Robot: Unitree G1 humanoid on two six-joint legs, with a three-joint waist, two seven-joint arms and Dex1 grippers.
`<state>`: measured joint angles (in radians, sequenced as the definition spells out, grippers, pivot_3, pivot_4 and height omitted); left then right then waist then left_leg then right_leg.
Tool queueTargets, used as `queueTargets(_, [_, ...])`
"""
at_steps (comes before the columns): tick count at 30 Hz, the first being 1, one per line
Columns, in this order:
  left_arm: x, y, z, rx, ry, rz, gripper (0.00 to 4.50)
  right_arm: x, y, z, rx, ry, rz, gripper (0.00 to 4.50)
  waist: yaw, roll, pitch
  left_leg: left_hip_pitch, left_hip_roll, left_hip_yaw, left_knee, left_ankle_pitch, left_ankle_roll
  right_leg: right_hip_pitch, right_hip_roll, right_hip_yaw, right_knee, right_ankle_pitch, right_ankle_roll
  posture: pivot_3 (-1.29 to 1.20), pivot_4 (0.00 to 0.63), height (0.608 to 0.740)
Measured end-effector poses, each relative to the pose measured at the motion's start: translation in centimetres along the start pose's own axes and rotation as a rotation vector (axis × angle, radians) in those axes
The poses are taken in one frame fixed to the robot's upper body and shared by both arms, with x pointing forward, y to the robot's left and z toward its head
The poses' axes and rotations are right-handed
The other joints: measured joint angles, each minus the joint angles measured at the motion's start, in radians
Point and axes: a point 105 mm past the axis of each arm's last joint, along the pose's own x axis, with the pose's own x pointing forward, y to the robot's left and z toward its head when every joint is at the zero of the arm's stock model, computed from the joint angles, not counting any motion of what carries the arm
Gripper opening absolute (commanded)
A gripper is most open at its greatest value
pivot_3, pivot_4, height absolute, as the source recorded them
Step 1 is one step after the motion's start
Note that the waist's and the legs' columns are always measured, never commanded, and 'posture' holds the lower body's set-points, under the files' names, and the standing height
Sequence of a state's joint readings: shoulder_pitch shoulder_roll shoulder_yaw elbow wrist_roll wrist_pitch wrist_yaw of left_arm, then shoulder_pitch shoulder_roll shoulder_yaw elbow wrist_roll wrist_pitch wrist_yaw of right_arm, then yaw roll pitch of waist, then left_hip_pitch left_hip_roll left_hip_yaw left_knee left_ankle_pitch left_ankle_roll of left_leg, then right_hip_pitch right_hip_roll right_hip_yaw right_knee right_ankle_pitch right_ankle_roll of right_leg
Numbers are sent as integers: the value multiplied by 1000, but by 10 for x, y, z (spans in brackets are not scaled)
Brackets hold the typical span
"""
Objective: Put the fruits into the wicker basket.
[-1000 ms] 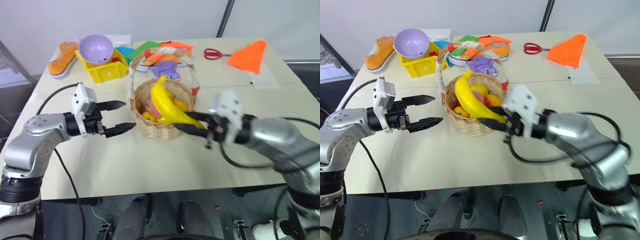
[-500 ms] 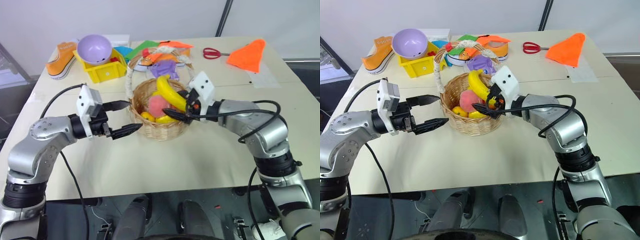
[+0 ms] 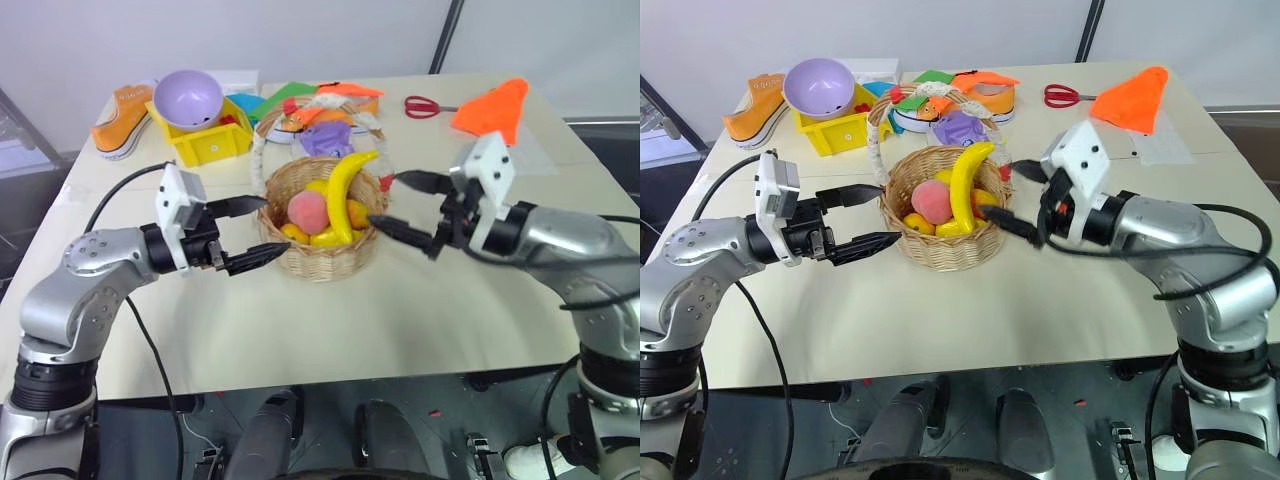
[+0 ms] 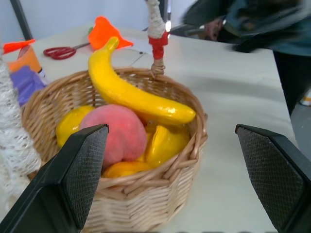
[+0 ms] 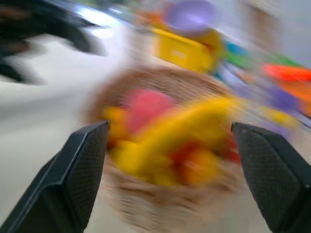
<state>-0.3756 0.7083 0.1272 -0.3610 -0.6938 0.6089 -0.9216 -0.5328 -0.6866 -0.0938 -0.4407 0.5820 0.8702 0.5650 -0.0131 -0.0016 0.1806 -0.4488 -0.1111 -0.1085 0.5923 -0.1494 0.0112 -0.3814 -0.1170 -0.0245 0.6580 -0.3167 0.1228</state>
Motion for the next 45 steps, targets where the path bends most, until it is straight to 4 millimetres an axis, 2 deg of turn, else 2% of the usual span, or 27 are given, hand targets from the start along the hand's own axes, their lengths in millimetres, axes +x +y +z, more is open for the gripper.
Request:
queueTargets(4, [4,-1,3,8,-7,-17,4500,24,-19,-14,44,3,-84,4167,-1,0,0,0,0,0,-1,1,-1,0,0,0,2,0,0,0,150,740])
queueTargets(7, [7,-2,2,2,-8,-26,4500,36,-24,-24,83,6,-99,3374,0,0,0,-1,0,0,-1,1,-1,1,0,0,3,0,0,0,150,740])
queueTargets(11, [7,-2,2,4,-9,-20,4500,39,-22,-24,126,-19,-75,1311,1,0,0,-1,-1,0,0,1,-1,1,0,0,3,0,1,0,150,740])
queueTargets(12, [7,-2,2,5,-11,-18,4500,38,-23,-23,135,-30,-78,682,2,0,0,-1,-1,0,0,1,-1,1,0,0,3,0,0,0,150,740])
queueTargets(13, [7,-3,3,6,-13,-17,4500,36,-25,-21,138,-40,-87,283,2,0,0,-1,-1,0,0,1,-2,1,0,0,4,0,0,0,150,740])
queueTargets(14, [8,-3,3,5,-18,-18,4500,34,-28,-19,141,-47,-100,94,2,0,0,0,-1,0,0,1,-2,1,0,0,4,0,0,0,150,740])
queueTargets(16, [10,-4,4,0,-35,-17,4500,29,-34,-17,153,-61,-130,94,2,0,0,-1,-1,0,0,1,-1,0,0,0,4,0,0,0,150,740])
queueTargets(18, [15,-6,4,-9,-55,-24,4500,17,-48,-14,160,-88,-206,94,6,0,0,-1,-1,0,0,1,-2,0,0,0,4,0,0,0,150,740])
queueTargets(21, [26,-11,9,-8,-88,-53,4500,-18,-82,-13,145,-104,-396,94,18,0,0,-2,-1,0,0,1,-1,1,0,0,4,0,1,0,150,740])
queueTargets(26, [38,-17,10,-8,-116,-88,4500,-88,-142,-44,175,-50,-762,94,24,0,0,-1,-2,1,0,1,-1,2,0,1,4,0,1,0,150,740])
queueTargets(29, [47,-22,12,-8,-131,-124,4500,-120,-167,-62,209,-40,-925,94,19,1,1,-1,-1,2,0,2,-1,2,0,1,5,0,1,0,150,740])
queueTargets(31, [53,-24,15,-1,-143,-143,4500,-135,-178,-73,225,-34,-994,94,13,1,0,1,-1,2,0,2,-1,3,1,1,5,0,1,0,150,740])
queueTargets(34, [60,-25,18,2,-161,-158,4500,-142,-188,-82,234,-41,-1037,94,-1,1,0,4,0,3,0,2,-1,6,1,0,5,0,1,0,150,740])
queueTargets(35, [62,-26,19,3,-165,-164,4500,-144,-189,-84,233,-42,-1038,954,-3,1,0,5,0,3,0,2,-1,7,1,0,5,0,1,0,150,740])
queueTargets(37, [63,-25,16,0,-158,-162,4500,-144,-190,-84,226,-48,-1034,1744,-4,1,0,5,0,3,0,2,-1,7,1,0,5,0,1,0,150,740])
queueTargets(41, [64,-23,14,-4,-151,-154,4500,-147,-184,-81,163,-39,-1026,3873,0,1,0,5,0,2,0,2,-1,7,1,1,5,0,1,0,150,740])
queueTargets(45, [54,-10,6,-2,-105,-81,4500,-151,-157,-82,45,24,-961,3873,4,2,0,5,-1,2,0,2,-1,7,0,1,5,-1,1,0,150,740])
